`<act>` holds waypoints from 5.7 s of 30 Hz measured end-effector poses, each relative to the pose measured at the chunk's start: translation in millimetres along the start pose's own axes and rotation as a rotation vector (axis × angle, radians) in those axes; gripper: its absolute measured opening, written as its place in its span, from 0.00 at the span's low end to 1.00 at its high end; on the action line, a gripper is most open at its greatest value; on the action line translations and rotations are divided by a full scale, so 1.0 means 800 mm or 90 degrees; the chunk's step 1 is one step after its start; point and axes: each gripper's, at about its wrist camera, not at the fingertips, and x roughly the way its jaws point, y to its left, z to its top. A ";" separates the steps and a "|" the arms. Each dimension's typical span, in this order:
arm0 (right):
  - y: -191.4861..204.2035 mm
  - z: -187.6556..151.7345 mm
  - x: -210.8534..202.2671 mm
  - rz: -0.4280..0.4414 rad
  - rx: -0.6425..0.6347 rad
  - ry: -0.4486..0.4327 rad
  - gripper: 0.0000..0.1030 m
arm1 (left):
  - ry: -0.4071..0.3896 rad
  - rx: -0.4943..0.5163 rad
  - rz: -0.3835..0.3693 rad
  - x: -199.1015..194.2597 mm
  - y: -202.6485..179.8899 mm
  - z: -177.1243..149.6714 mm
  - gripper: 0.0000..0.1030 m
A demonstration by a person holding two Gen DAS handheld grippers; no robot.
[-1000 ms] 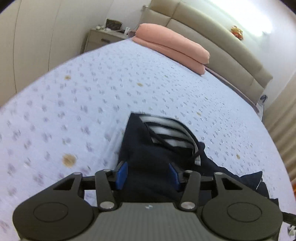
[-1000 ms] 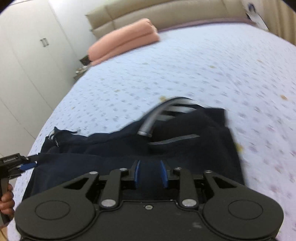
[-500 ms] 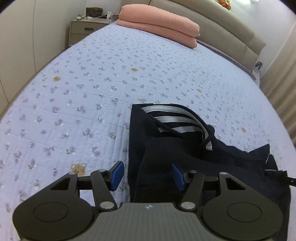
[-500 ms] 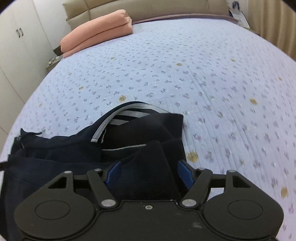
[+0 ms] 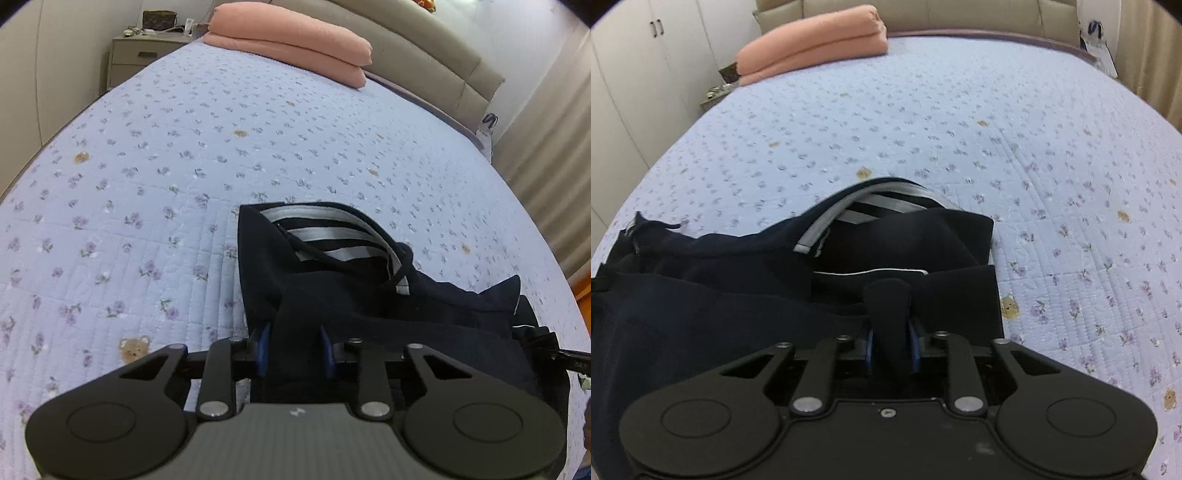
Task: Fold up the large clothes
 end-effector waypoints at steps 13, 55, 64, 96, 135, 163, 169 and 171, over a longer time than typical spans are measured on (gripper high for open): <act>0.013 0.005 0.019 -0.011 0.013 0.004 0.51 | -0.006 0.023 0.017 0.000 -0.019 -0.004 0.13; 0.008 0.097 -0.108 -0.029 -0.025 -0.234 0.06 | -0.224 0.024 -0.056 -0.082 -0.056 0.082 0.07; 0.013 0.104 0.101 -0.130 0.011 -0.056 0.43 | -0.106 0.055 0.147 0.089 -0.036 0.053 0.26; 0.179 -0.031 -0.020 0.050 -0.091 -0.025 0.14 | -0.088 0.091 0.170 -0.033 -0.099 -0.072 0.30; 0.200 -0.081 0.003 0.058 -0.124 0.002 0.17 | 0.013 0.010 -0.066 0.009 0.004 -0.047 0.50; 0.162 -0.044 0.015 0.129 0.034 0.075 0.19 | 0.060 -0.046 -0.175 -0.016 0.035 -0.068 0.35; 0.180 -0.037 -0.006 0.139 -0.012 0.056 0.26 | 0.086 -0.062 -0.179 -0.023 0.046 -0.082 0.38; 0.193 -0.041 -0.008 0.121 -0.035 0.047 0.26 | 0.095 -0.076 -0.186 -0.015 0.050 -0.085 0.40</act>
